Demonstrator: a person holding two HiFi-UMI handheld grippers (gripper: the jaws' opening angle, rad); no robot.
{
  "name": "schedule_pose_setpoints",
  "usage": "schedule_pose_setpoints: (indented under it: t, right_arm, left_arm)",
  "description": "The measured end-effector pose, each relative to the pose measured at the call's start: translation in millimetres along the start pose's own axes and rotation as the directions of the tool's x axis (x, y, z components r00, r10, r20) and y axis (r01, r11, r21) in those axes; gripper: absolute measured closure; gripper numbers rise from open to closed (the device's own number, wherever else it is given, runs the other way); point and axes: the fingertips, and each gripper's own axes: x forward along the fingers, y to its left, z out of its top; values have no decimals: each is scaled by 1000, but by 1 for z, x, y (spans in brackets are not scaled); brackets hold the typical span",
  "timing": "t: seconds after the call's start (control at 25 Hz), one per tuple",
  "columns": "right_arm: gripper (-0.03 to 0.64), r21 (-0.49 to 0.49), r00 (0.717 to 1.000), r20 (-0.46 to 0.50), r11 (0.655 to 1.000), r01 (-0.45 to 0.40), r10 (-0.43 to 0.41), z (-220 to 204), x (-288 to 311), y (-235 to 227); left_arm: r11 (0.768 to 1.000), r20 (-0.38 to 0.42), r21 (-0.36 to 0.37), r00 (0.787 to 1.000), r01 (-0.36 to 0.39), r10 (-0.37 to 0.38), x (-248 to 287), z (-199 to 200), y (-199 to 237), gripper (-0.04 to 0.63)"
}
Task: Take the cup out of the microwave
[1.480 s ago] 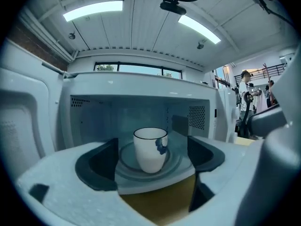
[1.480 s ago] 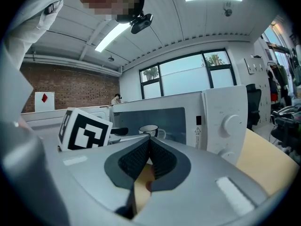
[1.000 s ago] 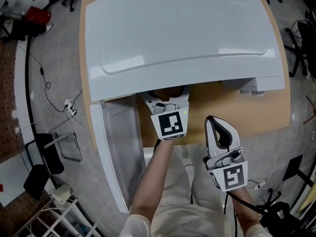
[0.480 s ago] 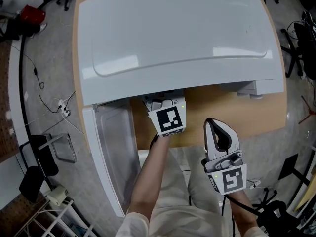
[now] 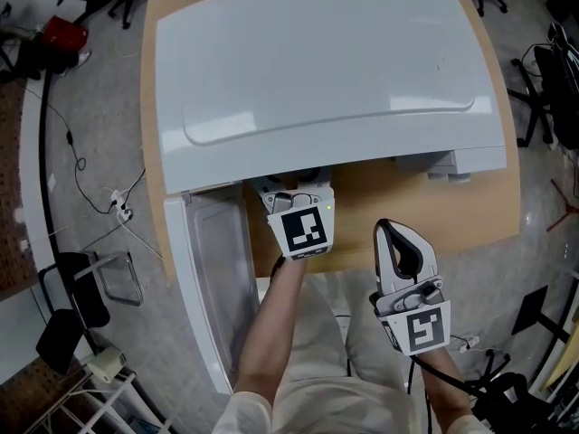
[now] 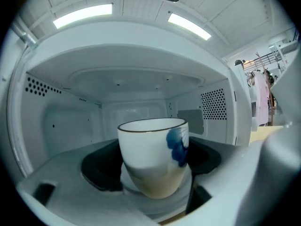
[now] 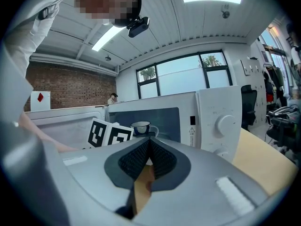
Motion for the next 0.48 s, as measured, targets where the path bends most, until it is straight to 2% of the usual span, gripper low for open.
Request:
schedule_pose_setpoints:
  t: [0.36, 0.48]
  right_arm:
    - [611, -22, 999, 34, 1000, 3, -3, 40, -9, -3]
    - [611, -31, 999, 49, 1000, 6, -5, 60, -18, -1]
  left_arm:
    - [999, -9, 23, 1000, 27, -26, -40, 19, -12, 206]
    - [999, -71, 5, 997, 40, -39, -63, 17, -21, 206]
